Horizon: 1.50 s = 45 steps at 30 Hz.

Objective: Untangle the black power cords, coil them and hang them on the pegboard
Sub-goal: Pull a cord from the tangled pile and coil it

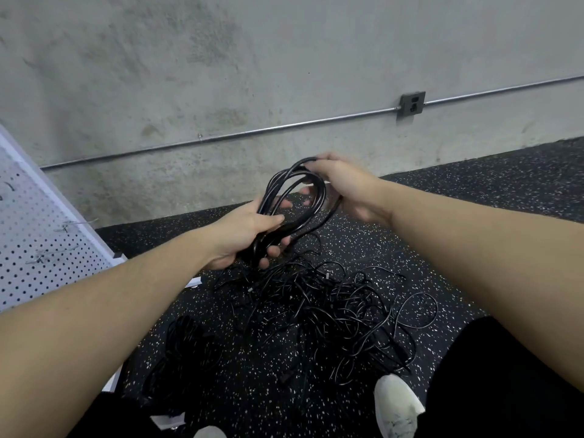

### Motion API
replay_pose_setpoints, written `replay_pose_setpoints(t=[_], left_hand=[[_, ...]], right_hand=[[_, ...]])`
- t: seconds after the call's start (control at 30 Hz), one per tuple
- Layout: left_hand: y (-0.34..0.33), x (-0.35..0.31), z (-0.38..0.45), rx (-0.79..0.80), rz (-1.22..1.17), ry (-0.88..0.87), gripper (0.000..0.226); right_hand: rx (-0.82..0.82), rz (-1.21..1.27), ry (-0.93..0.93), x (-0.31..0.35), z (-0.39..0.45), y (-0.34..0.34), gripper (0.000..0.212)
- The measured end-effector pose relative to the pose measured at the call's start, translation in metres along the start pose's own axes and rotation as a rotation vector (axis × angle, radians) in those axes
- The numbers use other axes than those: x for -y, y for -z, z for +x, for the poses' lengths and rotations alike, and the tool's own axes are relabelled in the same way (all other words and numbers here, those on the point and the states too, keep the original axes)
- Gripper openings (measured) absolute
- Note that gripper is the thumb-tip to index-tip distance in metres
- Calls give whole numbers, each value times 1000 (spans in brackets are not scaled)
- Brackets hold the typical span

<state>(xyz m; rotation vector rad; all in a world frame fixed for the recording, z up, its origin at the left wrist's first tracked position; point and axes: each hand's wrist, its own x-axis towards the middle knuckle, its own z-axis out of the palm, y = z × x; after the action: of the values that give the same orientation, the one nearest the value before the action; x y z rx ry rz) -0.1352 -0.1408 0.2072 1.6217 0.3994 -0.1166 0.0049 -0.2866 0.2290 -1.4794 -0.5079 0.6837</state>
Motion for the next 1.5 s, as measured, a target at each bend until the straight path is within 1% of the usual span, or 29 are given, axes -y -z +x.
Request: replay_pose_setpoints(t=[0.03,0.13,0.17,0.23,0.3,0.33,0.43,0.5,0.6,0.67,0.73,0.77,0.8,0.9,0.93,0.97,1.03,1.07,1.1,1.17,1.2,1.3,1.4,1.43,1.5], left_hand=[[3,4,0,-22,44,18,25],[14,12,3,-96,113,70,16],[17,13,4,-102,137,84,12],[20,14,4,-89,257,101,8],[16,14,2,-54,438,113,12],[13,13,1,-34,511,115,14],[5,8,-3,44,645,72,19],[0,2,-6,78,730,-20,19],[-11,-9,-11,56,829,-211,19],[-19,-13,-14,-1,790,-300,20],[-22,-11,-13,-133,754,-388,21],[-23,-10,-12,-212,725,-424,21],[-23,-9,-10,-285,677,-453,19],[-16,-7,-1,-441,542,-480,10],[-13,-6,3,-484,508,-472,10],[-9,-5,6,-523,485,-456,14],[0,-1,10,-578,496,-445,41],[3,2,11,-586,512,-454,48],[8,5,14,-597,531,-470,45],[16,8,19,-649,546,-491,30],[18,6,19,-688,551,-469,29],[26,0,17,-792,684,-347,40],[33,1,14,-846,811,-258,49],[35,1,15,-848,841,-216,51],[37,1,13,-837,944,-125,53]], right_hand=[[-22,-100,23,-1,0,5,3],[-71,-348,87,2,2,16,6],[-56,-427,106,6,0,19,5],[16,-541,136,13,-4,21,14],[83,-514,162,17,-6,21,25],[85,-487,177,17,-5,20,26],[-2,-399,210,14,-1,19,24],[-58,-331,226,12,2,21,25],[-112,-316,231,6,8,26,25],[-79,-325,209,0,10,29,22],[6,-330,198,-7,9,30,16],[31,-383,203,-10,8,28,18],[44,-465,214,-14,9,26,23],[81,-729,185,-22,12,16,50],[108,-777,169,-23,12,12,53],[141,-802,168,-24,9,8,48],[194,-827,186,-24,5,2,40],[212,-839,200,-23,3,-2,40],[231,-857,215,-22,1,-6,40],[274,-909,254,-21,-1,-15,41],[302,-952,272,-20,-1,-19,39],[407,-1063,332,-19,-7,-28,32],[415,-1137,343,-17,-9,-30,26],[413,-1181,336,-15,-10,-30,23],[406,-1320,355,-10,-14,-31,25]])
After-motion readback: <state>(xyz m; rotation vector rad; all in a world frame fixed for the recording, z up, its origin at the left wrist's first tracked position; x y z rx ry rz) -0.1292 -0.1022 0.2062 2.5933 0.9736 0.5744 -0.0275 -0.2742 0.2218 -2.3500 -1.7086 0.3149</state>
